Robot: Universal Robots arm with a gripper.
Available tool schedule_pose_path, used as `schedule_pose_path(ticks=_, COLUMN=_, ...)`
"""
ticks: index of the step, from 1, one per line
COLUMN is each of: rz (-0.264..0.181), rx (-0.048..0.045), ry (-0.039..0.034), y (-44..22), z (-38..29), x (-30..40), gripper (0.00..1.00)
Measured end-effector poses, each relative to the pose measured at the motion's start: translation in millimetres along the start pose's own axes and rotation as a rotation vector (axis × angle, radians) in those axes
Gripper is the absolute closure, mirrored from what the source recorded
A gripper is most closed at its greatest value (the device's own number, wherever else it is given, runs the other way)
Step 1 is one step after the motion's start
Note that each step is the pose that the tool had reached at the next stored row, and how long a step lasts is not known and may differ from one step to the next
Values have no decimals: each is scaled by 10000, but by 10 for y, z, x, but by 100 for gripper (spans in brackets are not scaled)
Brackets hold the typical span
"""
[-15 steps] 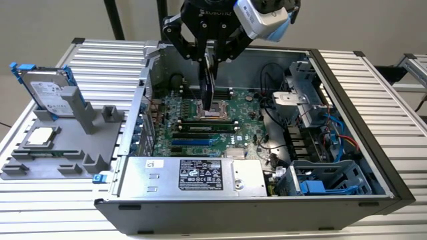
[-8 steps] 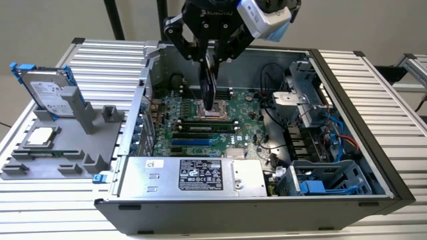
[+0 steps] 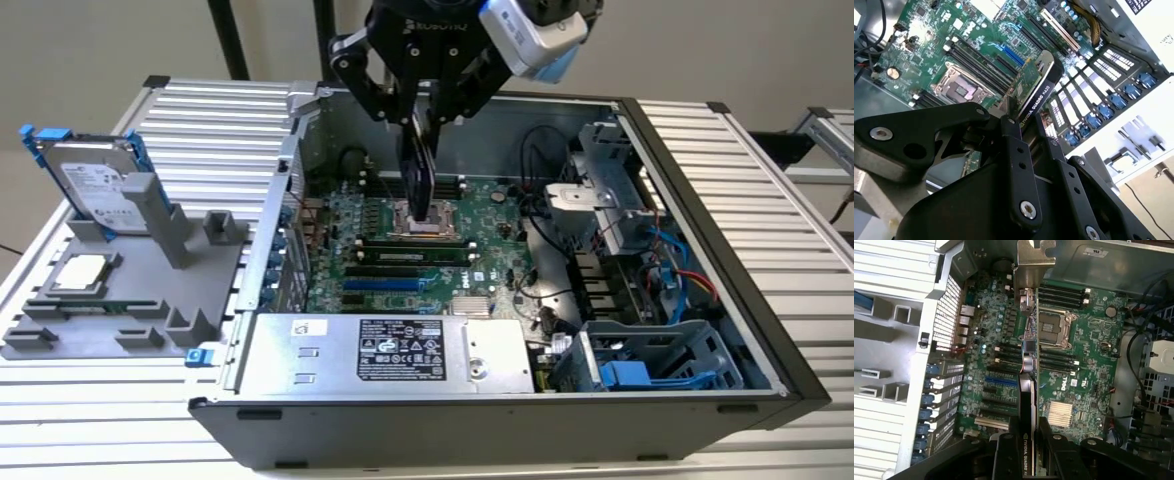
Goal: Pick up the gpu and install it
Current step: 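Insert the gpu into the slot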
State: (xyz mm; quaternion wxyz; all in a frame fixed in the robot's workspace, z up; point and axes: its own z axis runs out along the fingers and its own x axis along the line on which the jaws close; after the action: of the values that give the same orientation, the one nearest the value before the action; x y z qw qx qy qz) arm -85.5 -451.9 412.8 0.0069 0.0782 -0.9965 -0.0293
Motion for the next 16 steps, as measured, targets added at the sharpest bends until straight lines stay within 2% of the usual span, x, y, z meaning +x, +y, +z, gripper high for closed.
schedule_pose_path(ticks=16, rz=-602, rx=5, ry=36, y=-2, z=0, x=-14, gripper=100)
